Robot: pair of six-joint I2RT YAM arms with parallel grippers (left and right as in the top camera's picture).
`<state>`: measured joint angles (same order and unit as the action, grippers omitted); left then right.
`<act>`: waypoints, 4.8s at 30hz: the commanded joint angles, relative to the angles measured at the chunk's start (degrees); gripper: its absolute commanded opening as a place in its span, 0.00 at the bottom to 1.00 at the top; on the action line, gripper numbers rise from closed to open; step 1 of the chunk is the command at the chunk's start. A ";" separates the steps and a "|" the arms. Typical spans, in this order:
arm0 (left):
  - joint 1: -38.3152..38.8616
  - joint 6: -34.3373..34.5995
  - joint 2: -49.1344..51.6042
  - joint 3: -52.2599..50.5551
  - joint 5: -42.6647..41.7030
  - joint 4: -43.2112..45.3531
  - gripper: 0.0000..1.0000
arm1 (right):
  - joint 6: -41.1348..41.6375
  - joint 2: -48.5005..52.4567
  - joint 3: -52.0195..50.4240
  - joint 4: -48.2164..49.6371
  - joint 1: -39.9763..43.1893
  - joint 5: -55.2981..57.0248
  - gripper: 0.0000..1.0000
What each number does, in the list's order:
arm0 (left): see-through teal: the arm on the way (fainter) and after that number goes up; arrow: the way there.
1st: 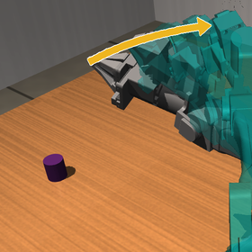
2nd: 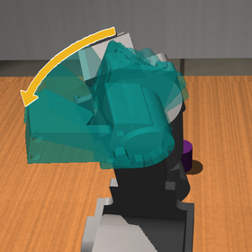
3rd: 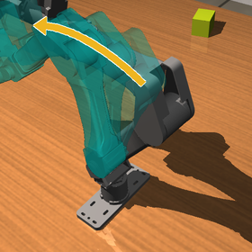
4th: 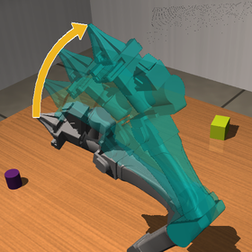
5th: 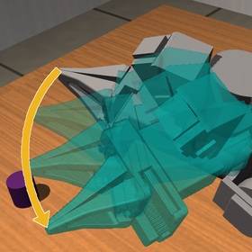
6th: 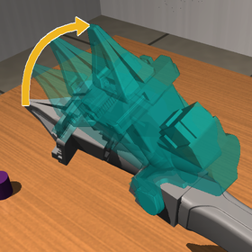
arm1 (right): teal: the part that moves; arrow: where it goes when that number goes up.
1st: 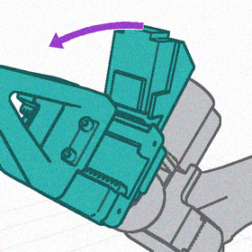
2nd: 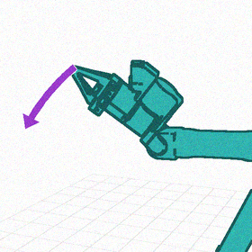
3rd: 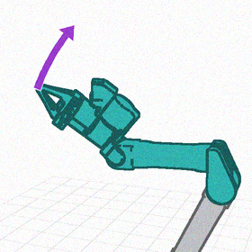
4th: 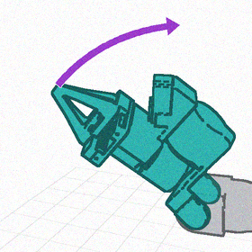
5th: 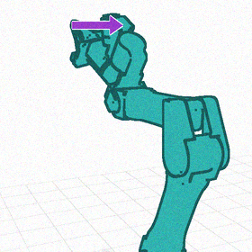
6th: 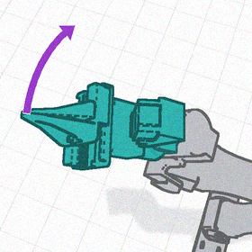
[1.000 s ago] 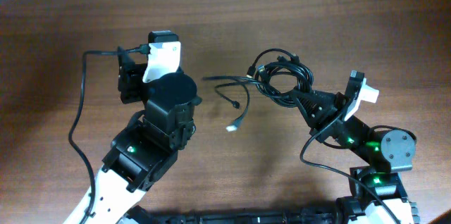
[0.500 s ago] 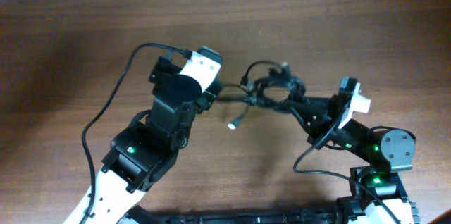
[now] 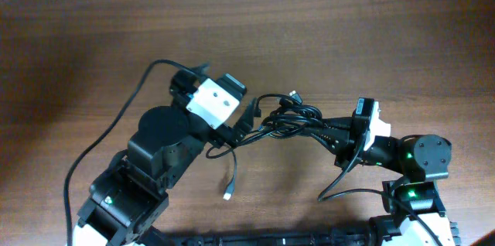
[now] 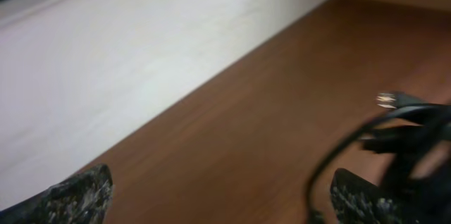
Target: Untangle cables
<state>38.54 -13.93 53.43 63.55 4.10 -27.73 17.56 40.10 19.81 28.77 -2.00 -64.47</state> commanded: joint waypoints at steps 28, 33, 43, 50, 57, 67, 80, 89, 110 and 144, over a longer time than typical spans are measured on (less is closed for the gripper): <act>-0.07 -1.16 9.79 0.57 -34.77 -0.22 0.73 | -0.83 -0.17 0.63 3.85 0.26 -5.75 0.04; -0.07 -1.16 11.19 0.57 -35.34 0.09 0.61 | -0.83 -0.17 0.63 6.03 0.26 -9.09 0.04; -0.07 -1.14 11.50 0.57 -36.94 3.45 0.00 | -0.83 -0.17 0.63 6.01 0.26 -9.03 0.15; -0.09 -0.87 11.50 0.57 -36.26 6.27 0.00 | -0.83 -0.17 0.63 5.99 0.26 -8.81 0.85; -0.09 4.26 11.26 0.59 -28.68 10.71 0.00 | -0.79 0.26 0.63 5.90 0.26 -7.08 0.97; -0.09 4.26 7.30 0.59 -28.63 8.76 0.00 | 4.48 2.34 0.63 1.42 0.26 7.85 0.93; -0.07 7.02 6.08 0.57 -29.49 6.67 0.00 | 9.75 2.32 0.63 3.63 4.00 4.39 0.92; -0.07 7.28 8.63 0.57 -44.02 6.67 0.00 | 9.99 2.40 0.63 3.54 4.00 5.11 0.83; 3.21 7.67 14.29 0.57 -52.98 5.68 0.00 | 16.24 2.38 0.63 -4.07 4.02 17.38 0.52; 3.32 -26.75 11.72 0.57 -21.62 10.97 0.00 | 55.08 2.38 0.68 -4.17 7.80 16.83 0.99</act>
<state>41.78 -29.63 66.52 63.55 -11.53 -17.37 63.77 42.54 19.81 22.22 5.34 -46.02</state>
